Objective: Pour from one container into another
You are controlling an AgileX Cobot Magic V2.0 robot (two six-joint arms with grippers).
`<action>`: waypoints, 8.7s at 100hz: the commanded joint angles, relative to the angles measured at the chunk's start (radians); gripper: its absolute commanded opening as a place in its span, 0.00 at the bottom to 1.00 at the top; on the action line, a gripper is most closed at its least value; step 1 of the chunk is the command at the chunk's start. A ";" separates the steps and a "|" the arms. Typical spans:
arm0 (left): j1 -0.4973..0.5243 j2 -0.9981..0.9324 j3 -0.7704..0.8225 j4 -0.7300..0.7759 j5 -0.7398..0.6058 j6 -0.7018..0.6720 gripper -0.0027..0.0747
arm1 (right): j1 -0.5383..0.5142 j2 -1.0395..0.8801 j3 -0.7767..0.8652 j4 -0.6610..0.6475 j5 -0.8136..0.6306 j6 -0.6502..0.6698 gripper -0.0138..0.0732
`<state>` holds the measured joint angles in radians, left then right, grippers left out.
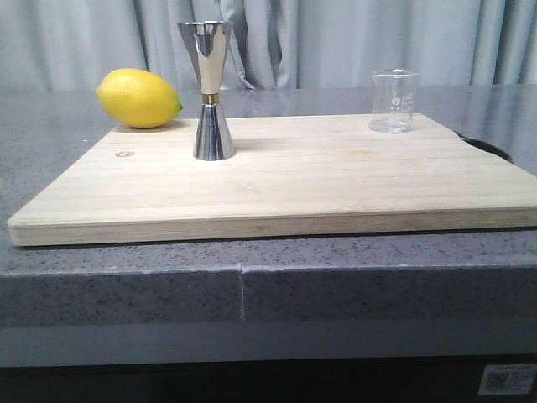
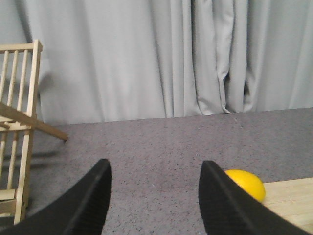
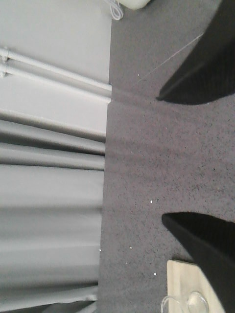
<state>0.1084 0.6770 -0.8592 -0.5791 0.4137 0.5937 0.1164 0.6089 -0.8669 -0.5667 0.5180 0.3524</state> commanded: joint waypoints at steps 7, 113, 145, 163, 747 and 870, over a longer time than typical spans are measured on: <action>0.001 -0.031 0.103 -0.040 -0.179 -0.013 0.51 | -0.004 -0.014 0.079 -0.021 -0.183 -0.014 0.60; 0.001 -0.128 0.351 -0.045 -0.414 -0.005 0.28 | -0.004 -0.014 0.168 -0.066 -0.250 0.053 0.14; 0.001 -0.128 0.351 -0.048 -0.414 -0.005 0.14 | -0.004 -0.014 0.210 0.046 -0.406 0.053 0.13; 0.001 -0.128 0.351 -0.048 -0.414 -0.005 0.05 | -0.004 -0.014 0.343 0.062 -0.542 0.053 0.13; -0.119 -0.704 0.892 0.689 -0.455 -0.750 0.02 | -0.004 -0.012 0.419 -0.021 -0.675 0.053 0.11; -0.119 -0.704 0.892 0.689 -0.455 -0.750 0.02 | -0.088 -0.544 0.809 0.652 -0.673 -0.585 0.11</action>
<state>-0.0037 -0.0068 0.0044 0.1194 0.0327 -0.1487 0.0510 0.0949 -0.0815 0.0982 -0.0816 -0.2601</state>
